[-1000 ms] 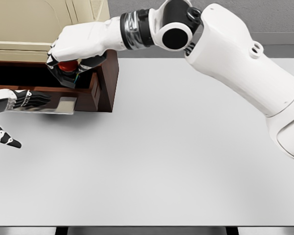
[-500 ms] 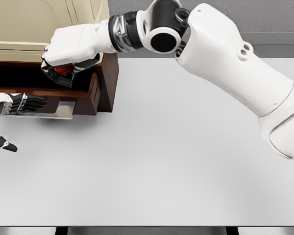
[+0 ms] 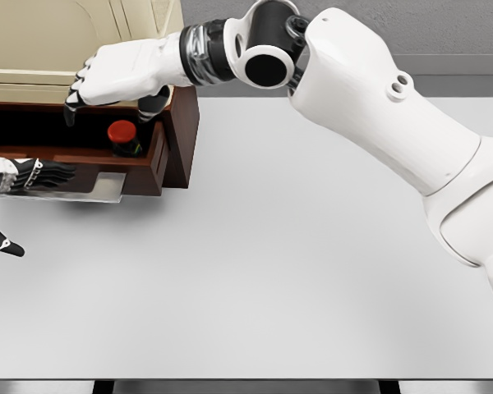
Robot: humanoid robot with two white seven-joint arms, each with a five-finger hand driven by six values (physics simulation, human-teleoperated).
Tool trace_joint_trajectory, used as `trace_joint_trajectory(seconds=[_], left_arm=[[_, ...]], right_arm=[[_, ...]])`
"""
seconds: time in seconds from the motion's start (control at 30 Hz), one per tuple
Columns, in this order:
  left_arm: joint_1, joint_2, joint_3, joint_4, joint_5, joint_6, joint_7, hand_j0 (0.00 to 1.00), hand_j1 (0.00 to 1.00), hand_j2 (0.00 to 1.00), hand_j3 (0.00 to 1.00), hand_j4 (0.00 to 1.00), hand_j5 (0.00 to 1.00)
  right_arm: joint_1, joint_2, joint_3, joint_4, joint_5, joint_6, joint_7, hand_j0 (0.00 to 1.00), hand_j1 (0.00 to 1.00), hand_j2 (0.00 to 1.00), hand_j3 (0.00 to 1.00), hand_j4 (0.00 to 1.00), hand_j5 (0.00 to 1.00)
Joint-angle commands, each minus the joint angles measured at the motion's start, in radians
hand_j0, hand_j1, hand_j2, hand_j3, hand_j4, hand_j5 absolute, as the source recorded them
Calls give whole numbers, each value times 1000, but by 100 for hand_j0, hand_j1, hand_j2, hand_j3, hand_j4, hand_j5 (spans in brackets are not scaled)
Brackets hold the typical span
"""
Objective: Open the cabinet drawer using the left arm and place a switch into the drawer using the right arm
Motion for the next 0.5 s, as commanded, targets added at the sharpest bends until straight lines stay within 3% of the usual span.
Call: trace_joint_trajectory(seconds=[0.0,0.07,0.13,0.2,0.3,0.4,0.47], left_arm=[[0,7,8,1,-5,-28,1,100,100,100,100,100,100],[-1,12,22,1,10,-68,1,100,100,100,100,100,100],[-3,16,23,1,22,-117,1,100,100,100,100,100,100],[-5,32,32,1,45,-200,1,100,100,100,100,100,100],[-6,65,40,1,76,-258,1,100,100,100,100,100,100],[-6,90,57,1,79,-326,1,100,100,100,100,100,100],[-6,91,58,1,77,-386,1,100,100,100,100,100,100]], right_arm=[[0,-1,-5,-5,-7,-28,0,100,100,100,100,100,100],[3,-16,-6,-65,-14,-83,0,100,100,100,100,100,100],[14,-76,-8,-140,-71,-134,0,100,100,100,100,100,100],[26,-136,-8,-163,-159,-134,0,100,100,100,100,100,100],[71,-278,-19,-293,-226,-134,0,100,100,100,100,100,100],[124,-404,-58,-301,-289,-134,0,100,100,100,100,100,100],[163,-524,-83,-301,-355,-134,0,100,100,100,100,100,100]])
